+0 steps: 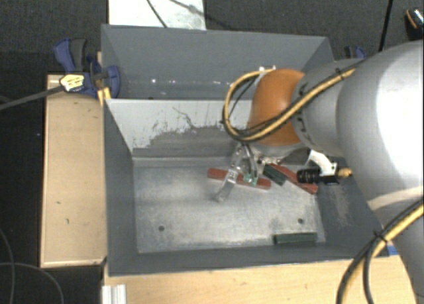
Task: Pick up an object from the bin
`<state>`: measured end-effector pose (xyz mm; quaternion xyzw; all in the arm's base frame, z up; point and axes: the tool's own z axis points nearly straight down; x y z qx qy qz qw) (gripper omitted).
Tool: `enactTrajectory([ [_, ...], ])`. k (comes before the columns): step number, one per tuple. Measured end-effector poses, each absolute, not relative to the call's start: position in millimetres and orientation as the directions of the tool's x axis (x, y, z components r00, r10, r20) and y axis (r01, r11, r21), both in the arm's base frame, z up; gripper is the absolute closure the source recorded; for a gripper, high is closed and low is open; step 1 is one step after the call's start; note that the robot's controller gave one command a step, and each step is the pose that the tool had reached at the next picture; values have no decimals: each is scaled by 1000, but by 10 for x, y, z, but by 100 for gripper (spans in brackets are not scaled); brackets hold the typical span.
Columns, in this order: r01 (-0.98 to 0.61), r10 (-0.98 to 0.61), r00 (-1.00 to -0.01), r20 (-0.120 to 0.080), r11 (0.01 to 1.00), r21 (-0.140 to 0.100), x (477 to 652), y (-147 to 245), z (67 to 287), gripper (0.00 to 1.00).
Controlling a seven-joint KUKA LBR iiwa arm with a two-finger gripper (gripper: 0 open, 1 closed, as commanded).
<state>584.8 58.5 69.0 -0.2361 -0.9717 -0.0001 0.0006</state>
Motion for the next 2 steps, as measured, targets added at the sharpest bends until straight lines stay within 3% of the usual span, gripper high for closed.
enactTrajectory([
  [1, 578, 578, -816, -3, 816, 3, 5899, 744, 706, 0],
  [2, 576, 576, -818, -4, 818, 2, 5900, 741, 709, 100],
])
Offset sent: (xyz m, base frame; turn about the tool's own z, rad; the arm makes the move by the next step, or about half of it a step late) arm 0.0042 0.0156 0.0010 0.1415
